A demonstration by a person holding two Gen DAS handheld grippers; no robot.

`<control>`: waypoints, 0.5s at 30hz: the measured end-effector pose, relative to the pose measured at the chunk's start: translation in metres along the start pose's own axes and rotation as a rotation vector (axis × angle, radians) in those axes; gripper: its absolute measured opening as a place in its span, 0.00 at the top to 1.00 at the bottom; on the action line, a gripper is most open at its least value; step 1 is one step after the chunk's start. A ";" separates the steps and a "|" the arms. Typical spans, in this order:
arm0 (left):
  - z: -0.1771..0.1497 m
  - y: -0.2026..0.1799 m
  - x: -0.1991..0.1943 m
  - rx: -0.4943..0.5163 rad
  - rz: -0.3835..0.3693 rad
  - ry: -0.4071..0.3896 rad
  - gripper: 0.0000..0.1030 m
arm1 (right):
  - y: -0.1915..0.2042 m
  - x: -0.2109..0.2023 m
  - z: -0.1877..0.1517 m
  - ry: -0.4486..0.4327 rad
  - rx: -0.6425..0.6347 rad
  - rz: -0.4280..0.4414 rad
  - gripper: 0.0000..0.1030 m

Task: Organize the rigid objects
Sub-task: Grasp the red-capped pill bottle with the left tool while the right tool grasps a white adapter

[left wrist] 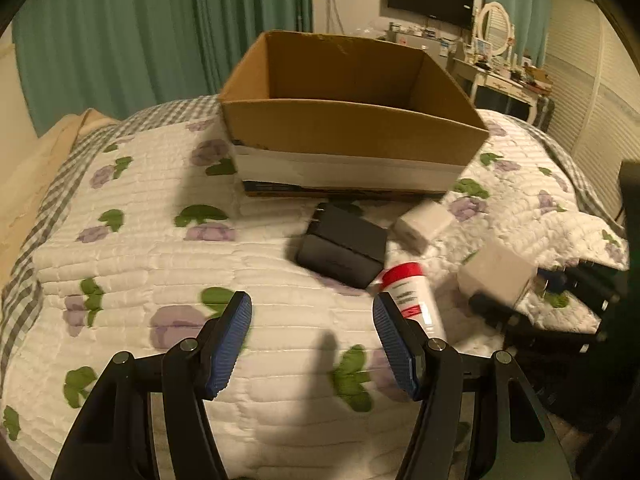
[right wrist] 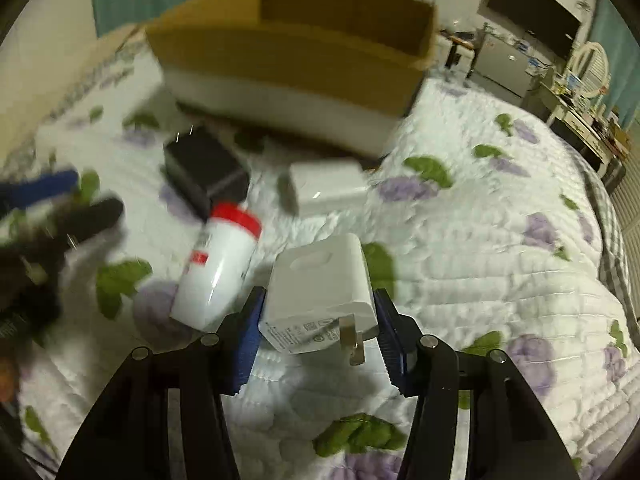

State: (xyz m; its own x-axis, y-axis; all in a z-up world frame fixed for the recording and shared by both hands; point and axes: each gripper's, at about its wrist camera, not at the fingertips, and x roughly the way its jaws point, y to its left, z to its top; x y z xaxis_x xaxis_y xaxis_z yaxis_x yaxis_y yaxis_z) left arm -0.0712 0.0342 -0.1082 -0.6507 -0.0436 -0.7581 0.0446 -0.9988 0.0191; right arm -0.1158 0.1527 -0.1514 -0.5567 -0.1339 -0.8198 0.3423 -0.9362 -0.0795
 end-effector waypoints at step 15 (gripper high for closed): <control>0.001 -0.060 0.050 0.082 -0.126 0.133 0.38 | -0.060 -0.030 0.026 -0.088 0.134 -0.057 0.49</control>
State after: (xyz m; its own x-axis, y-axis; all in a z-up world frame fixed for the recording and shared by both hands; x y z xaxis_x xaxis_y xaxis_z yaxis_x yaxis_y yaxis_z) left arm -0.1076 0.0921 -0.1467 -0.5412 0.0798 -0.8371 -0.0961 -0.9948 -0.0327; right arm -0.1390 0.2047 -0.1074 -0.6384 -0.1017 -0.7629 0.2073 -0.9773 -0.0432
